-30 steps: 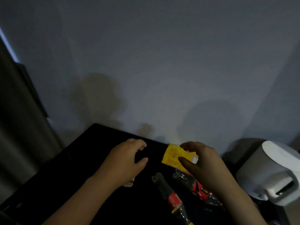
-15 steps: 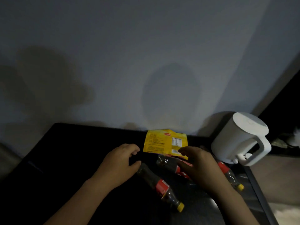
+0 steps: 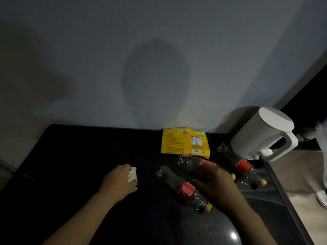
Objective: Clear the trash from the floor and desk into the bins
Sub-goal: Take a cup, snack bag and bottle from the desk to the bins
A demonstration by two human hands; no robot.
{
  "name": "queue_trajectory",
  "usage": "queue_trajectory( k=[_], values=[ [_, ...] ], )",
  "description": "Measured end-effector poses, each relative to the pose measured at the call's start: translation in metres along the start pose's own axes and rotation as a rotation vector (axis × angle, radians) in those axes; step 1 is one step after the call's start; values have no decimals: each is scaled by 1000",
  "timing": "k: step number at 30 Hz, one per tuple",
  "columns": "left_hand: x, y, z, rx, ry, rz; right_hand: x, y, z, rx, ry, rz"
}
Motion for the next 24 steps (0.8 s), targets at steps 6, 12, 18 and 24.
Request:
queue_trajectory(
  k=[6,12,18,24],
  values=[
    [-36,28,14,-81,-83,109,-2,20,-4,-37,64,-21],
    [-48,53,29,-138,-120,114,5,26,0,-59,97,-53],
    [-50,69,44,-149,-149,110,15,36,10,-73,109,-57],
    [-64,85,49,-70,-298,-71,29,48,19,-105,137,-53]
  ],
)
Point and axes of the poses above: each hand's wrist, its own z-axis towards the middle knuckle, its own y-axis out of the palm, x = y × z, the point moved 9 cm from there along z, towards the middle knuckle, and after that the axes turned 14 degrees about x, right-handed, at the moved point
